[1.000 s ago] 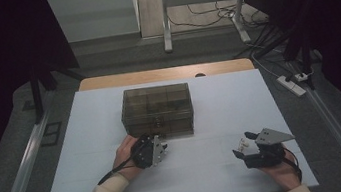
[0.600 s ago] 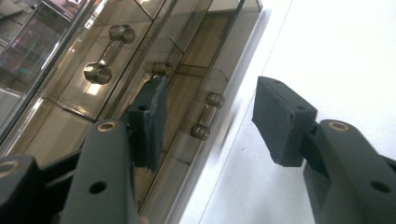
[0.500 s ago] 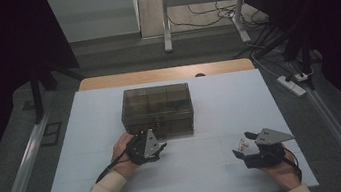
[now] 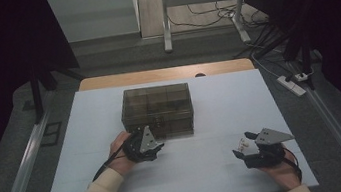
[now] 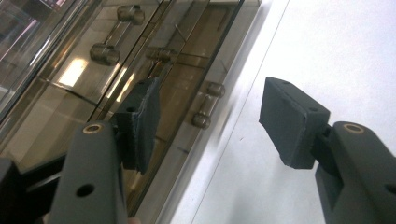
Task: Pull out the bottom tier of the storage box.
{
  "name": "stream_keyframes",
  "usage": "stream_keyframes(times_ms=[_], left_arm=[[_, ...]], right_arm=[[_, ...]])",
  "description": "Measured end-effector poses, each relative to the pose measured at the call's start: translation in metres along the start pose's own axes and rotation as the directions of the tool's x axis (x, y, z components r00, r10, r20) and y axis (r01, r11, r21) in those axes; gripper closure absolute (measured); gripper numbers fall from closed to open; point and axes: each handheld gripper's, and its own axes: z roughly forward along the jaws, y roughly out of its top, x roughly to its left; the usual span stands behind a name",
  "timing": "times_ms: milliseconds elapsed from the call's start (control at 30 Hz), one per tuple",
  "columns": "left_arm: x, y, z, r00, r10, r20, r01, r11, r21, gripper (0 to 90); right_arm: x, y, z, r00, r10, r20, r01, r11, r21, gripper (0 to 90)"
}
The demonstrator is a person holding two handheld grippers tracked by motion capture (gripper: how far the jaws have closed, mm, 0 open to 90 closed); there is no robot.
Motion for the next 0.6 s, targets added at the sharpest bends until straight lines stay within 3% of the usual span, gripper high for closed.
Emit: stream_keyframes(times_ms=[600], left_arm=[[0.001,0.006,0.018,0.9992,0.011,0.039,-0.013,0.9982,0.058,39.2]], right_arm=[[0.000,0.000,0.002,1.0000,0.000,-0.002,0.000,1.000,0.004,21.1]])
